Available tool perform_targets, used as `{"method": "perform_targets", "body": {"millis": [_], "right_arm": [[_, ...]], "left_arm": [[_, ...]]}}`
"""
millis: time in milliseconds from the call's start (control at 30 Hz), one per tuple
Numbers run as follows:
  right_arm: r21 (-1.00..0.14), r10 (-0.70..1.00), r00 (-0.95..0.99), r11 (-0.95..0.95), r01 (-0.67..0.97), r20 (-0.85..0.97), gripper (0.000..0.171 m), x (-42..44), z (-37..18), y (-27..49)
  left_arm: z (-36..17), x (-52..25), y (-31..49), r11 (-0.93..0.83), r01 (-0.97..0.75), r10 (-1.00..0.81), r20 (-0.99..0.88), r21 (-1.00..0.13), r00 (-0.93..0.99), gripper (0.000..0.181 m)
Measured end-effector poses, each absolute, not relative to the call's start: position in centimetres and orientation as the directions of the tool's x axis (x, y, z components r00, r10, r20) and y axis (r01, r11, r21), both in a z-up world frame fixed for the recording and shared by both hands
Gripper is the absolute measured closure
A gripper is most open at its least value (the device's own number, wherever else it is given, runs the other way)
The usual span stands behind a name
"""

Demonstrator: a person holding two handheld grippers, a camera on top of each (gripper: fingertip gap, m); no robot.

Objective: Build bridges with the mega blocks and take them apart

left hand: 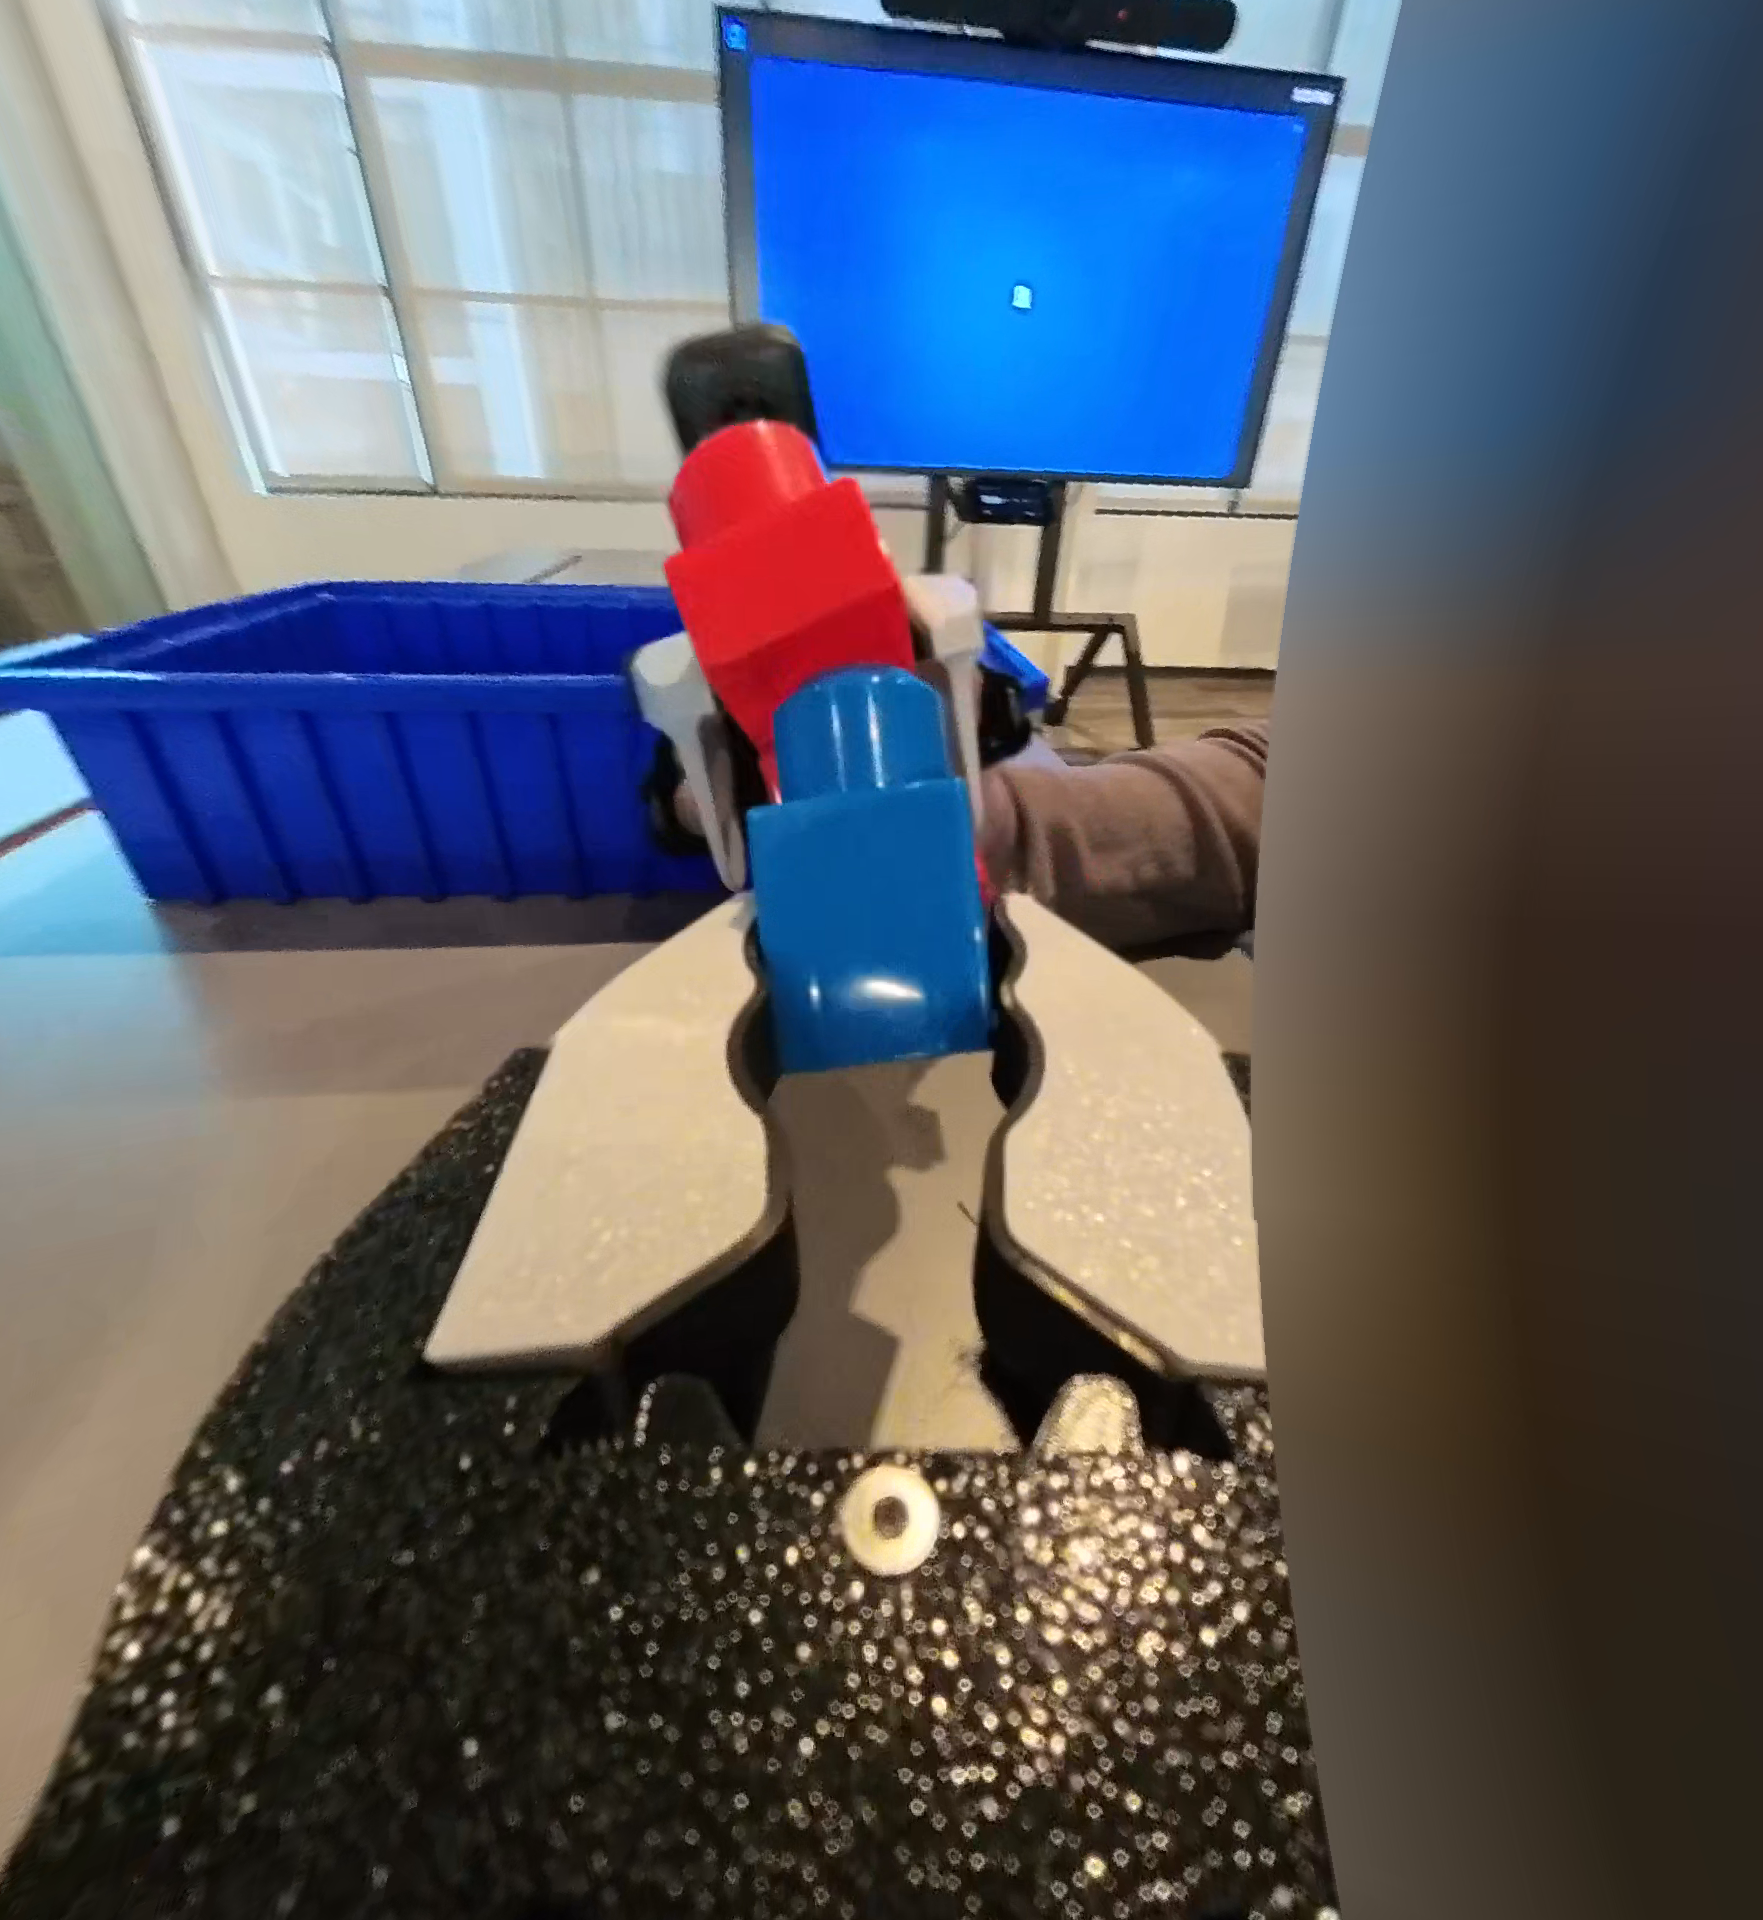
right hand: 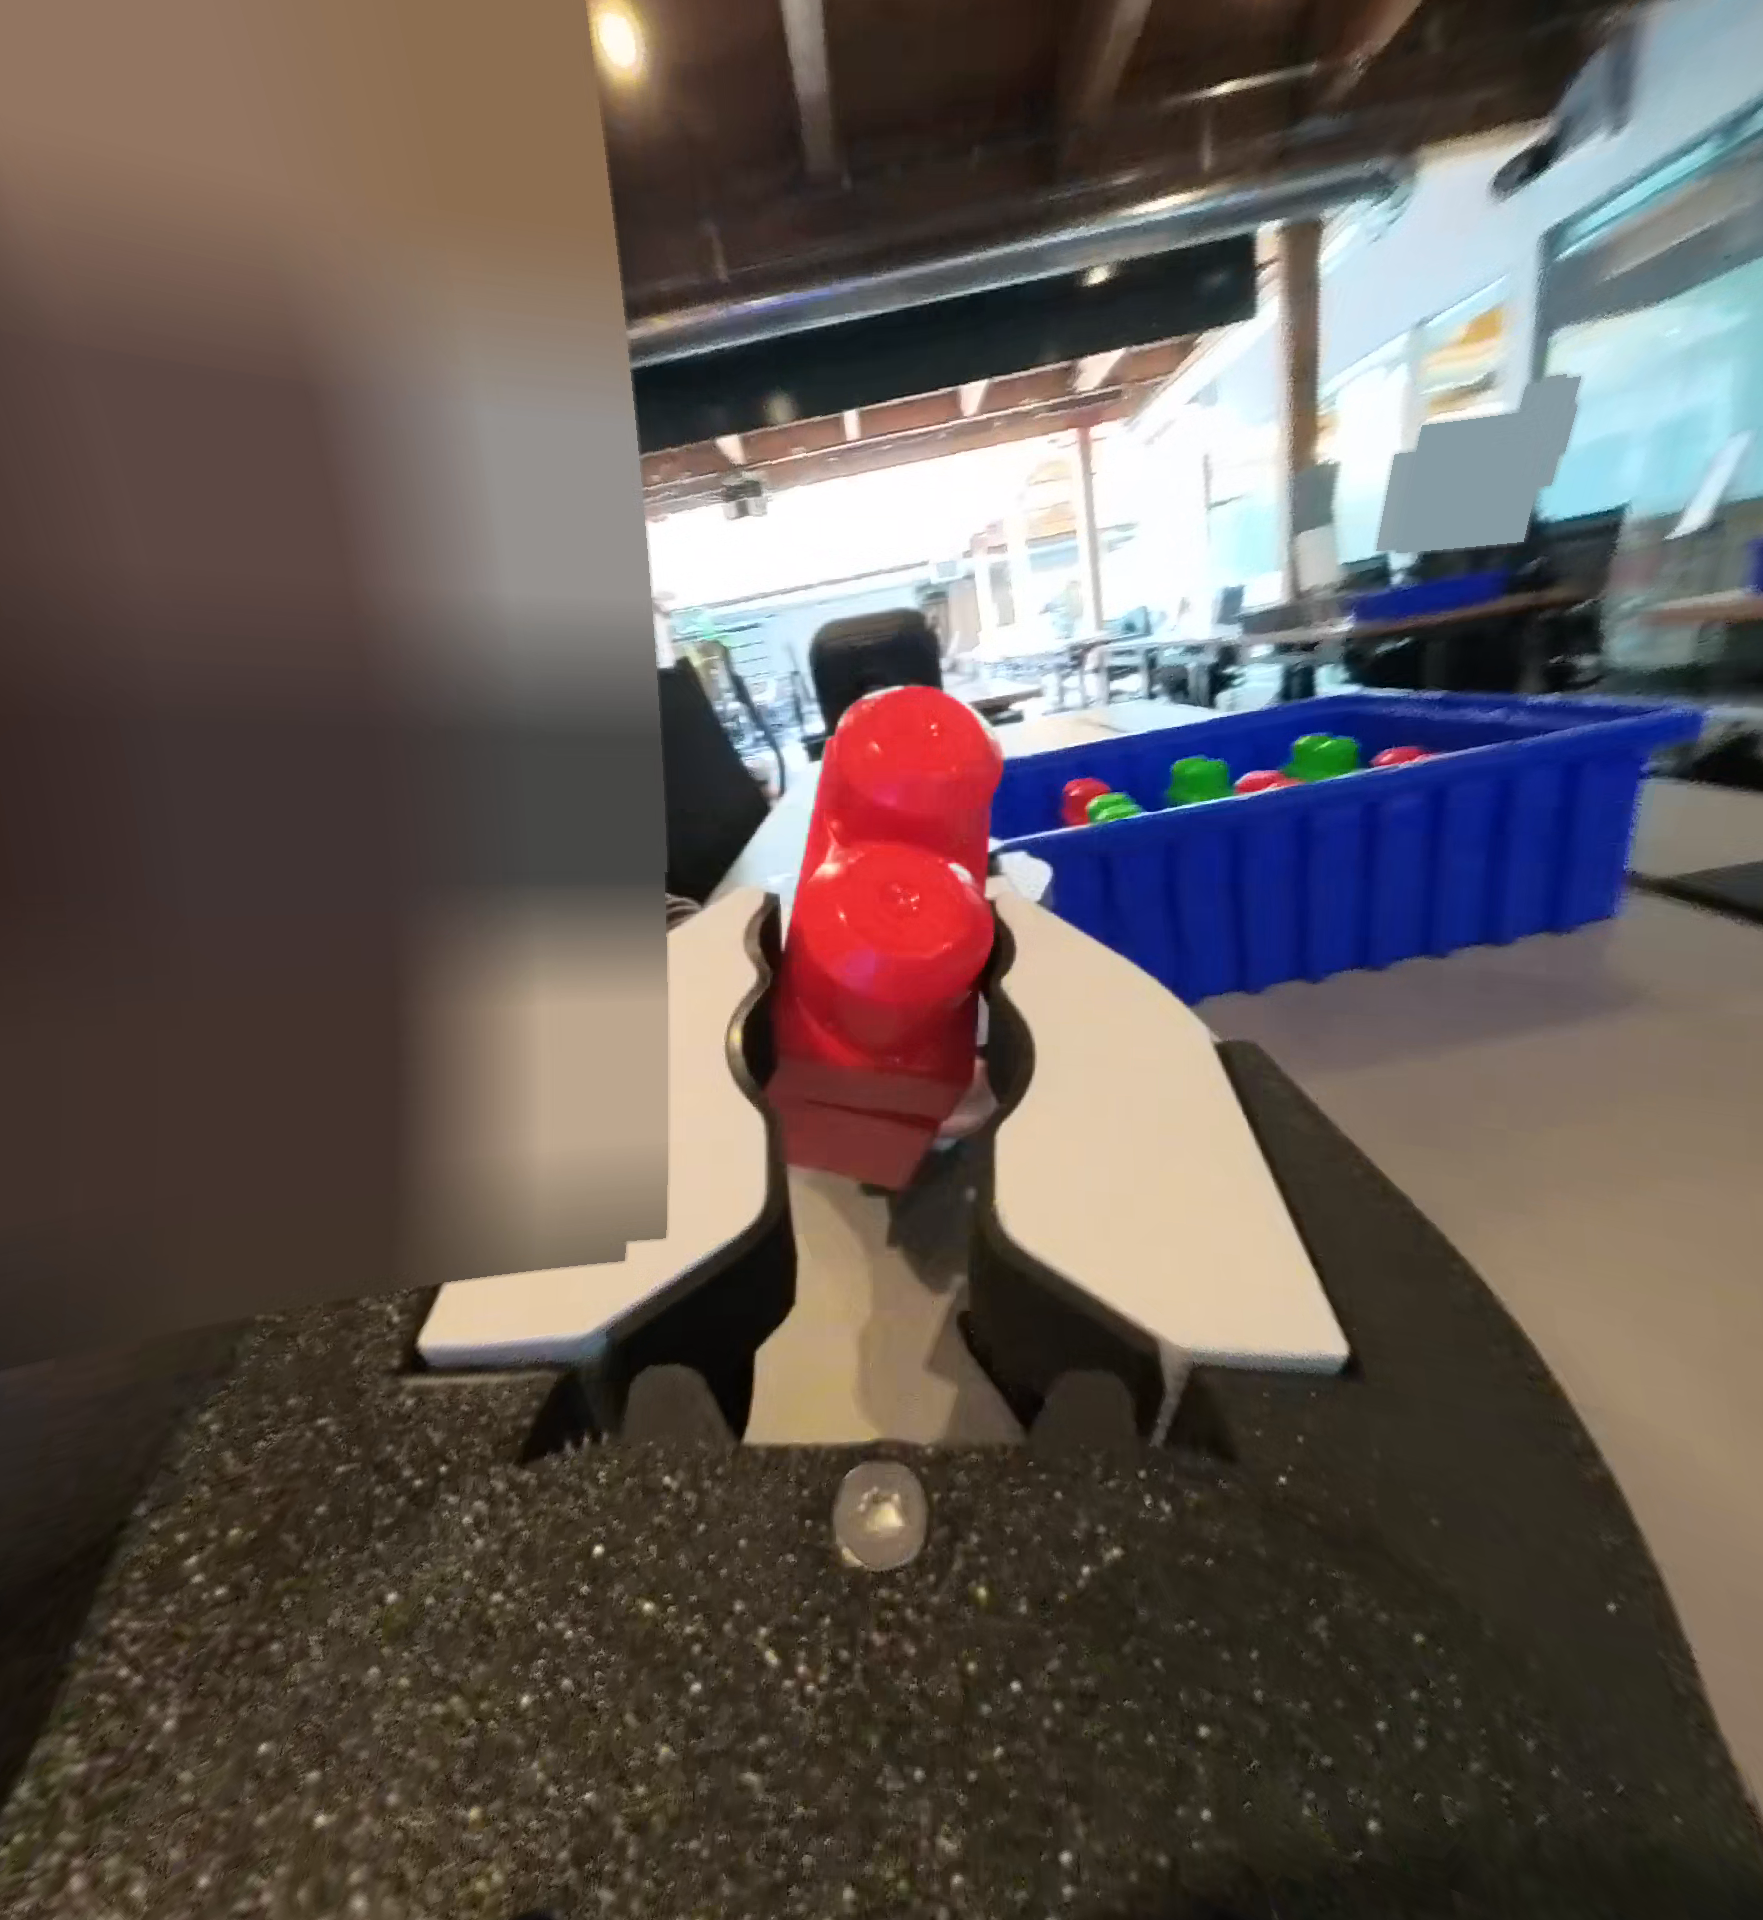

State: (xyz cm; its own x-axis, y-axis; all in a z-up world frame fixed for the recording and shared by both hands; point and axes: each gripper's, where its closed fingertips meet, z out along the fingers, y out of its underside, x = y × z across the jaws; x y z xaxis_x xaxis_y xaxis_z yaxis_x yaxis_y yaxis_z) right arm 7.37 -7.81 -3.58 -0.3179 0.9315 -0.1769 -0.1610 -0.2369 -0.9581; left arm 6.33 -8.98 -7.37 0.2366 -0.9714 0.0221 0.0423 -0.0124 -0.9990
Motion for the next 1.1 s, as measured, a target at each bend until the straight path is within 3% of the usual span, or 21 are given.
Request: {"method": "perform_targets", "body": {"millis": [33, 300, 467, 600, 833, 1033, 1100], "right_arm": [[-0.958, 0.939, -0.300, -0.226, -0.176, -0.166, 0.135, 7.4, -3.4, -7.7], [-0.966, 0.991, -0.087, -0.120, -0.227, -0.103, 0.135, 7.3, -3.1, -6.1], [-0.969, 1.000, 0.016, -0.009, -0.246, -0.013, 0.135, 7.3, -2.7, -6.0], [-0.968, 0.991, 0.121, 0.076, -0.241, 0.048, 0.135, 7.6, -2.6, -5.4], [-0.977, 0.982, 0.177, 0.098, -0.187, 0.065, 0.135, 7.0, -3.6, -5.0], [-0.980, 0.983, 0.179, 0.067, -0.187, 0.033, 0.135, 7.1, -3.8, -4.3], [-0.980, 0.985, 0.171, 0.050, -0.194, 0.017, 0.135, 7.2, -3.8, -4.1]], "left_arm": [[-7.4, 6.1, -8.6, -0.004, 0.042, -0.963, 0.015, -0.999, 0.269, 0.143], [-7.6, 4.4, -5.7, 0.088, -0.031, -0.841, -0.091, -0.996, 0.533, 0.143], [-8.5, 2.1, -2.9, -0.038, -0.016, -0.721, 0.016, -0.999, 0.693, 0.143], [-10.1, 0.9, -1.7, -0.104, -0.145, -0.643, -0.045, -0.984, 0.765, 0.142], [-12.7, 1.1, -1.6, -0.137, -0.382, -0.596, -0.232, -0.914, 0.769, 0.142], [-13.5, 1.4, -1.9, -0.202, -0.401, -0.657, -0.180, -0.894, 0.732, 0.141], [-13.2, 1.4, -1.8, -0.197, -0.377, -0.660, -0.162, -0.905, 0.734, 0.128]]}}
